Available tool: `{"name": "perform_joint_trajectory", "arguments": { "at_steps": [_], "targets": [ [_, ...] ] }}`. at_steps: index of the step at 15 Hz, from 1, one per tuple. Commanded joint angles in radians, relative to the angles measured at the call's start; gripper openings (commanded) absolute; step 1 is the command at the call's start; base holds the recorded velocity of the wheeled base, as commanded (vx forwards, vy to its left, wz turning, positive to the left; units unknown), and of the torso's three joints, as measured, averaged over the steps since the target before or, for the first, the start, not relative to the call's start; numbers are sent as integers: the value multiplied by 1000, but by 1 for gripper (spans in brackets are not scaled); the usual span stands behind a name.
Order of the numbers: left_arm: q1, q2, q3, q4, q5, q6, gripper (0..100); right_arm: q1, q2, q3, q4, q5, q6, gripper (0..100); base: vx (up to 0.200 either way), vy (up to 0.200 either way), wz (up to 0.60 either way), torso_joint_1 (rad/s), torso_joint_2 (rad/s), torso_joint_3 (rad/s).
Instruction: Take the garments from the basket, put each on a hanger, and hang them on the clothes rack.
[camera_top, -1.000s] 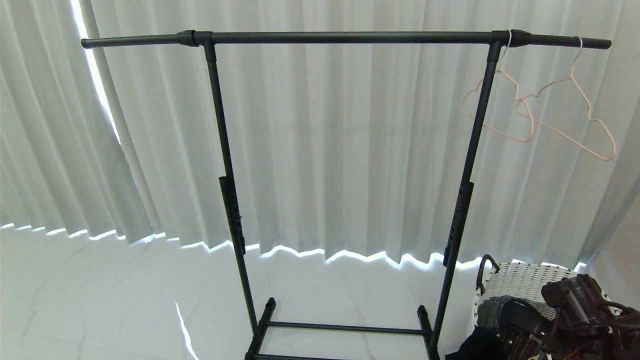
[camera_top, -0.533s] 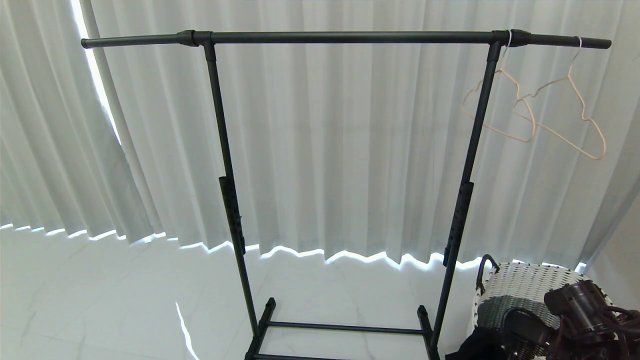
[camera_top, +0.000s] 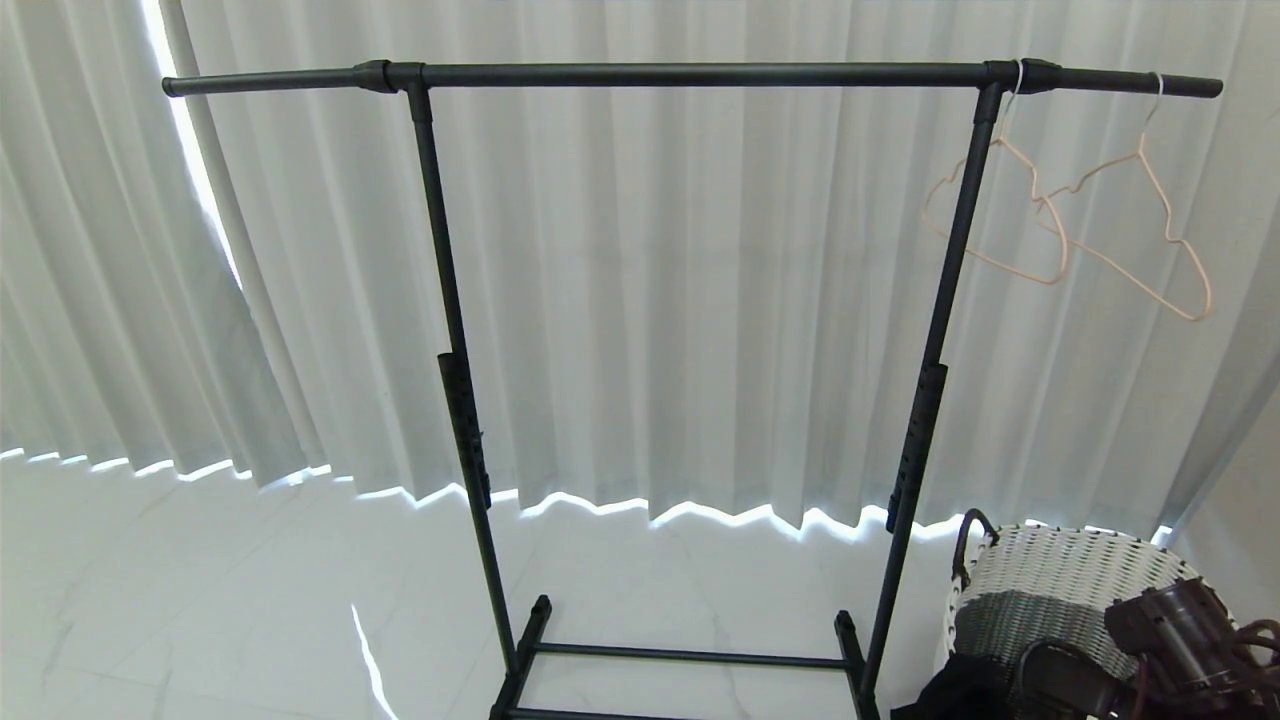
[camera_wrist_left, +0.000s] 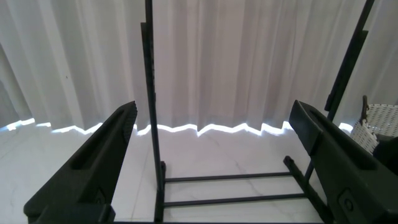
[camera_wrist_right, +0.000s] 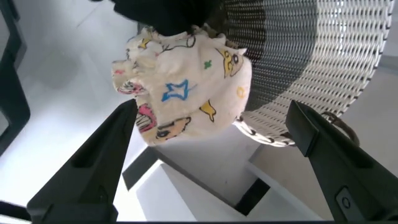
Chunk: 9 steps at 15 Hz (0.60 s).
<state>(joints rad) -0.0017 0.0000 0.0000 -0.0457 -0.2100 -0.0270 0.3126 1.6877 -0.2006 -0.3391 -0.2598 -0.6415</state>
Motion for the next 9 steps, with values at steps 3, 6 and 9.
{"name": "perform_joint_trajectory", "arguments": {
  "at_steps": [3,6,9],
  "targets": [
    [0,2,0,0,0,1,100,-21,47,0,-11,-30,-23,100,0,0,0,0,0,0],
    [0,2,0,0,1,1,100,-23,101,-14,-41,-87,-21,100,0,0,0,0,0,0],
    [0,2,0,0,0,-1,100,-24,165,-16,-138,-91,-20,100,0,0,0,0,0,0]
  ]
}}
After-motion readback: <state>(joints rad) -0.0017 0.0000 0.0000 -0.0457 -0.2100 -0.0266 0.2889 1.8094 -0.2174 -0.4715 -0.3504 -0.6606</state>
